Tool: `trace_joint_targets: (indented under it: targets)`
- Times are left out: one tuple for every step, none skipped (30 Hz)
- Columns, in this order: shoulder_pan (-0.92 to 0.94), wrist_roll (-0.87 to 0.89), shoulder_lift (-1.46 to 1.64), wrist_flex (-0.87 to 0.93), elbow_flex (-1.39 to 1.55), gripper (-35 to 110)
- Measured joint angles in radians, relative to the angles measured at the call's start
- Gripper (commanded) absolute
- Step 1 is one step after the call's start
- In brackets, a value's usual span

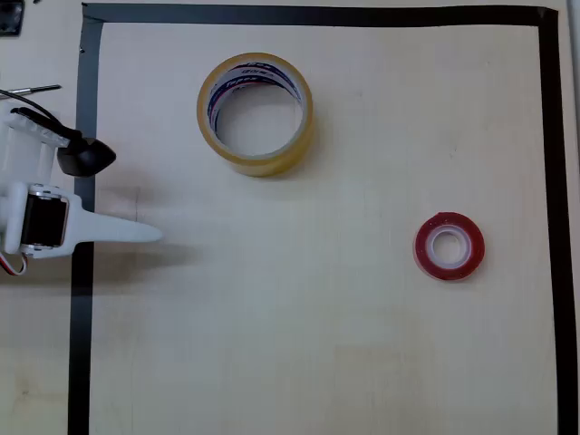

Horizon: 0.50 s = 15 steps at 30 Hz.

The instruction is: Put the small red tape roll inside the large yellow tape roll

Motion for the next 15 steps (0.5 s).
trace_joint_targets:
  targets:
    - [0.000, 0.000, 0.000, 0.000, 0.000, 19]
    - [0.000, 0.000, 0.000, 0.000, 0.000, 19]
    - [0.000, 0.000, 0.000, 0.000, 0.000, 19]
    - [0.000, 0.000, 0.000, 0.000, 0.000, 19]
    - [0.000, 0.000, 0.000, 0.008, 0.000, 19]
    - [0.000, 0.000, 0.000, 0.015, 0.000, 19]
    - [0.000, 0.000, 0.000, 0.025, 0.000, 17]
    - [0.000, 0.000, 0.000, 0.038, 0.000, 17]
    - [0.003, 0.000, 0.000, 0.054, -0.002, 17]
    - [0.006, 0.000, 0.000, 0.069, -0.012, 17]
    - [0.014, 0.000, 0.000, 0.080, -0.026, 17]
    - [0.025, 0.000, 0.000, 0.084, -0.041, 17]
    - [0.035, 0.000, 0.000, 0.086, -0.058, 17]
    - [0.035, 0.000, 0.000, 0.086, -0.080, 17]
    - [0.038, 0.000, 0.000, 0.086, -0.100, 17]
